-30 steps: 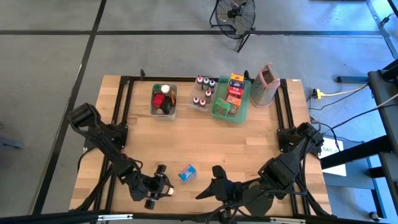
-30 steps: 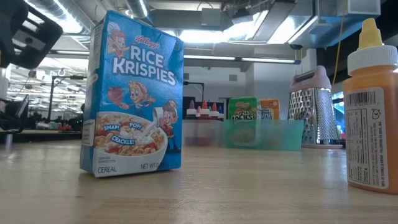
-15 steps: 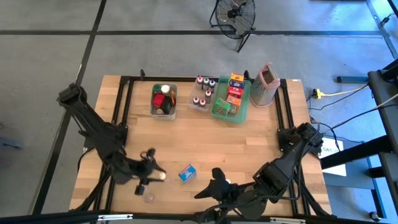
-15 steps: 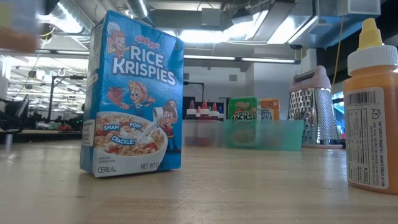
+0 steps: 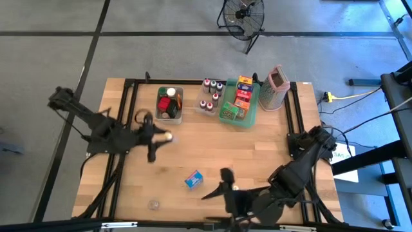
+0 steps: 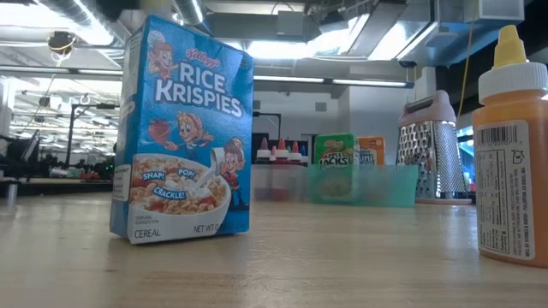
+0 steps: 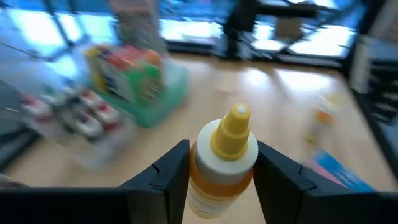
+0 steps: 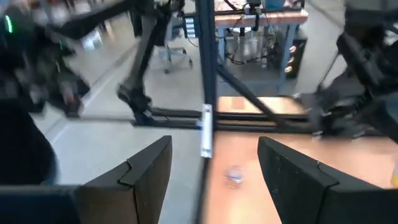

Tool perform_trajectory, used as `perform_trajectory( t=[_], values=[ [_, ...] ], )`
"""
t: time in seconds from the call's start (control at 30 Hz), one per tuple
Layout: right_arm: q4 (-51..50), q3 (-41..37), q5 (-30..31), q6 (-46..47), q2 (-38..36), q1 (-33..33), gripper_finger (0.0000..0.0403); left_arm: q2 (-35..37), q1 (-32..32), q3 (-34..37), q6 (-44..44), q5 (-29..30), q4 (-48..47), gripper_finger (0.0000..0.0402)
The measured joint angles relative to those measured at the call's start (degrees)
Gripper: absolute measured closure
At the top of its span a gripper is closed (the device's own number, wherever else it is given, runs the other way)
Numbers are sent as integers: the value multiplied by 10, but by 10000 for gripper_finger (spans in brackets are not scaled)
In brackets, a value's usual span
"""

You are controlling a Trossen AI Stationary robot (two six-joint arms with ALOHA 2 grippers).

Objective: Pick & Place Kitchen Items
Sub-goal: Put the left yellow food coloring bottle into the transparent bin

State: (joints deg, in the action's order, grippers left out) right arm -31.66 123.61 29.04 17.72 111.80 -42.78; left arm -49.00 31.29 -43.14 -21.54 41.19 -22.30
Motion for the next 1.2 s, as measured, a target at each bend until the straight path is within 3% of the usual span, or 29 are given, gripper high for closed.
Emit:
perform_trajectory(
  t=[0.13, 0.43, 0.53, 0.7, 0.8, 1.2],
  values=[
    [-65, 16, 61, -74, -35, 0, 162, 1, -106, -66, 90, -23, -26, 256],
    [-204, 27, 169, -191, -125, 12, 162, -101, -397, -350, 253, -178, -119, 256],
    [-254, 27, 219, -199, -147, 11, 162, -152, -483, -425, 280, -258, -128, 256],
    [-334, 27, 220, -167, -177, 15, 162, -249, -607, -477, 284, -450, -121, 256],
    [-367, 27, 220, -138, -187, 18, 162, -311, -652, -470, 297, -528, -124, 256],
    [-394, 27, 219, -115, -203, 30, 162, -474, -677, -462, 395, -667, -8, 256]
  ],
)
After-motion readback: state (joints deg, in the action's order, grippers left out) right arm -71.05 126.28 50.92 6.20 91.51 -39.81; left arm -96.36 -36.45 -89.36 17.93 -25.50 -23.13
